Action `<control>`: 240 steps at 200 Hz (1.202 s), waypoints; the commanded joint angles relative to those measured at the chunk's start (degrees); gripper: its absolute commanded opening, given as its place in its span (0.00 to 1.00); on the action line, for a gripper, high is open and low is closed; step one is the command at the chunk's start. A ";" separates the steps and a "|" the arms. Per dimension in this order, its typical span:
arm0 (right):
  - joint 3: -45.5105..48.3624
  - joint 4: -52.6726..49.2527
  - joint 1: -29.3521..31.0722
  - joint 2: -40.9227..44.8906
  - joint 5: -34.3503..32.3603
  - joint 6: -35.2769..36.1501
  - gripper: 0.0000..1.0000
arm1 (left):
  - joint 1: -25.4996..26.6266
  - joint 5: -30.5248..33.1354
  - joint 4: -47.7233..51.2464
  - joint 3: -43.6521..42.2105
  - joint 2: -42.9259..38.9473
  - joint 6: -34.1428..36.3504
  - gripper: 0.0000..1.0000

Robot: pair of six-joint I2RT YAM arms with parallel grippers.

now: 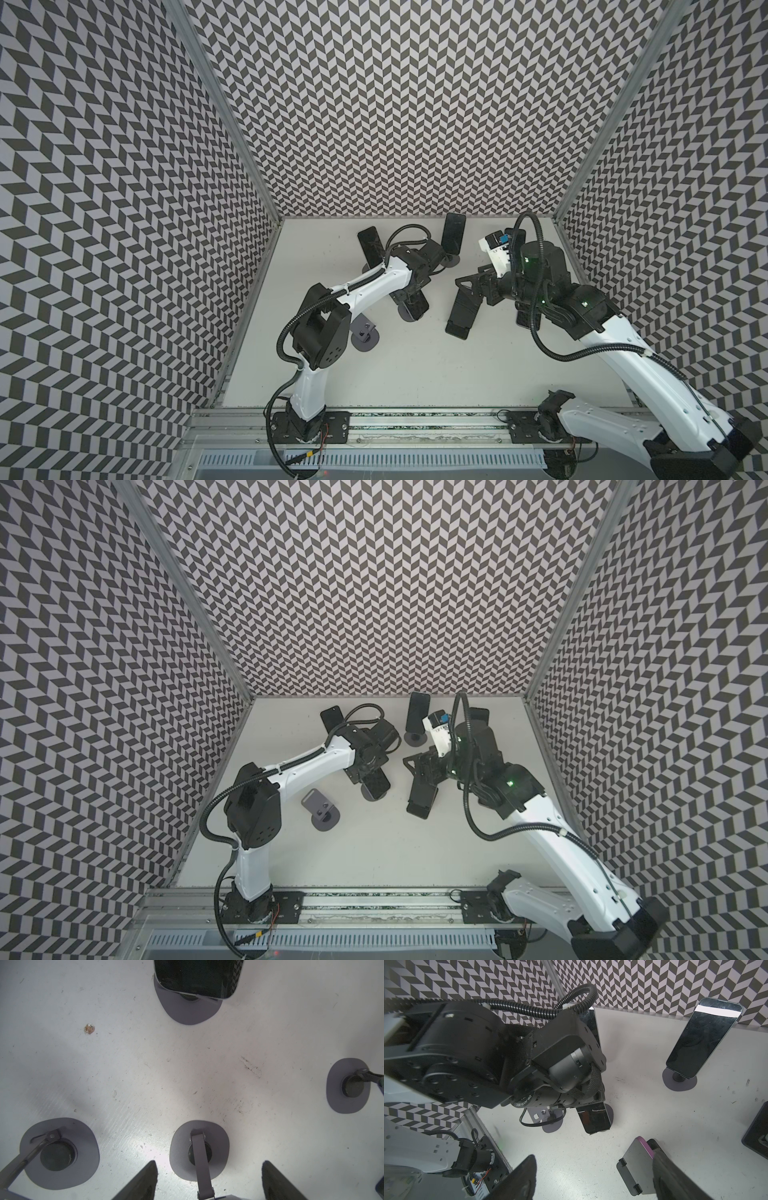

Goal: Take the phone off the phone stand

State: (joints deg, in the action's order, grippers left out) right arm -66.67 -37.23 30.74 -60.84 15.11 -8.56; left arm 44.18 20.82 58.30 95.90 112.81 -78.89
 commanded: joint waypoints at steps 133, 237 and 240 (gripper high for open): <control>-0.91 2.56 0.24 -0.07 1.02 0.37 0.84 | -0.06 0.80 -1.26 -2.29 -3.83 0.76 0.76; -0.48 2.27 0.20 0.45 0.88 0.34 0.84 | -0.28 1.18 -1.39 -2.17 -3.78 0.76 0.78; -0.48 2.27 0.26 0.46 0.87 0.34 0.84 | -0.32 1.20 -1.41 -2.12 -3.82 0.76 0.77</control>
State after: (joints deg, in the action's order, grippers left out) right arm -66.67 -37.23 30.74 -60.84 15.49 -8.56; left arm 44.21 20.73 57.01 94.17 111.09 -77.97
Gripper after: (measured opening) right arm 0.843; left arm 0.782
